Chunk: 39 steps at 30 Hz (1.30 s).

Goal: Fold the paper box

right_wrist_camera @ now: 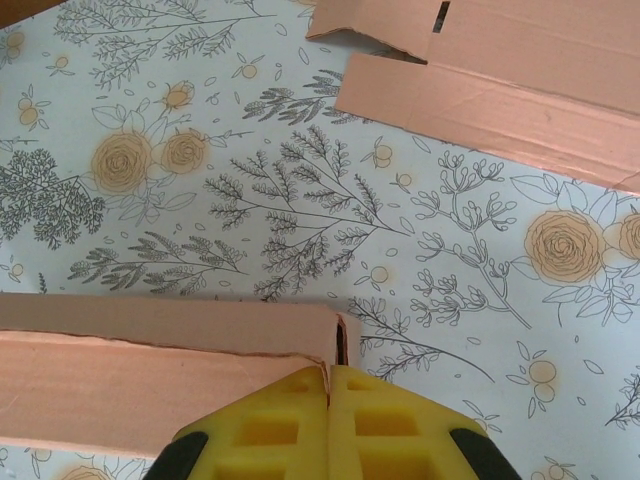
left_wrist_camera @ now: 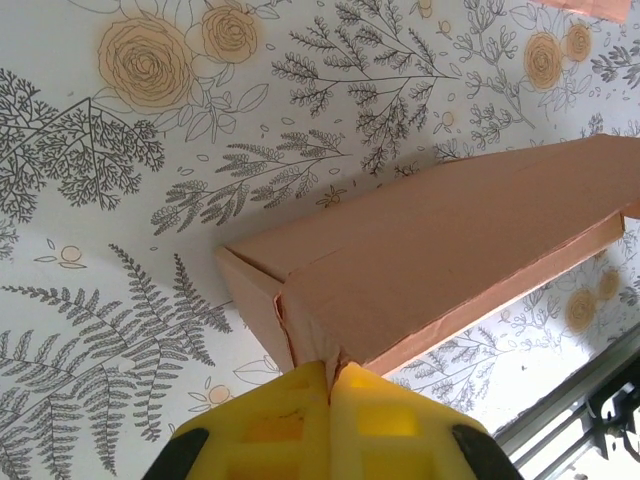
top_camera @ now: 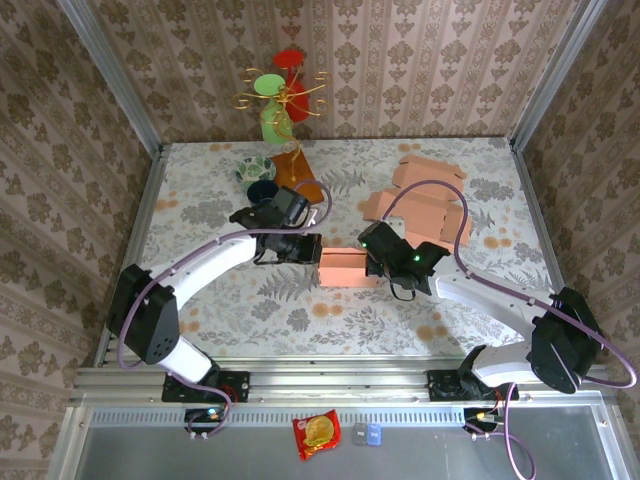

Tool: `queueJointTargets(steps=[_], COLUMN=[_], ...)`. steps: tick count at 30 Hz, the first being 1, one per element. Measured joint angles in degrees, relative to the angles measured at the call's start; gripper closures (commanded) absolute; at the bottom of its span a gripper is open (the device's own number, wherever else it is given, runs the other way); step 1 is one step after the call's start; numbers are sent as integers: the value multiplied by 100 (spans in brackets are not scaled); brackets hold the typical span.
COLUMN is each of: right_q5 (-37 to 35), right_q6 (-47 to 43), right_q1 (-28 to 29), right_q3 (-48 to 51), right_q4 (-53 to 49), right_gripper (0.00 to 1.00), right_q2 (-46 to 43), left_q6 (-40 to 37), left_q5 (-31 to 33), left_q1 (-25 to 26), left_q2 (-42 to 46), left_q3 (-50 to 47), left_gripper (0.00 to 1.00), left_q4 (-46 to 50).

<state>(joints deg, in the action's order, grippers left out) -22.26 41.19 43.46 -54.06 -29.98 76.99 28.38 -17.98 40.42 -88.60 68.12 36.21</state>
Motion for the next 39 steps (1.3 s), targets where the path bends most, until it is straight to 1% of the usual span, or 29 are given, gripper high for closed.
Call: queueJointTargets(steps=[10, 16, 26, 37, 39], right_q5=[-20, -28, -26, -20, 4], right_q6=[83, 103, 105, 92, 85], right_q1=[9, 9, 11, 44, 59], right_q3=[0, 0, 0, 59, 72], right_q4=[-4, -4, -4, -9, -33], right_gripper=[100, 100, 100, 100, 98], right_q2=[0, 0, 0, -52, -87], left_q6=[192, 186, 116, -24, -55], left_q5=[-365, -407, -382, -166, -120], left_q1=[-160, -168, -157, -46, -26], left_q2=[-339, -400, -319, -66, -39], left_q3=[479, 566, 197, -179, -219], left_gripper=[100, 100, 100, 100, 100], left_q4=[527, 647, 181, -186, -216])
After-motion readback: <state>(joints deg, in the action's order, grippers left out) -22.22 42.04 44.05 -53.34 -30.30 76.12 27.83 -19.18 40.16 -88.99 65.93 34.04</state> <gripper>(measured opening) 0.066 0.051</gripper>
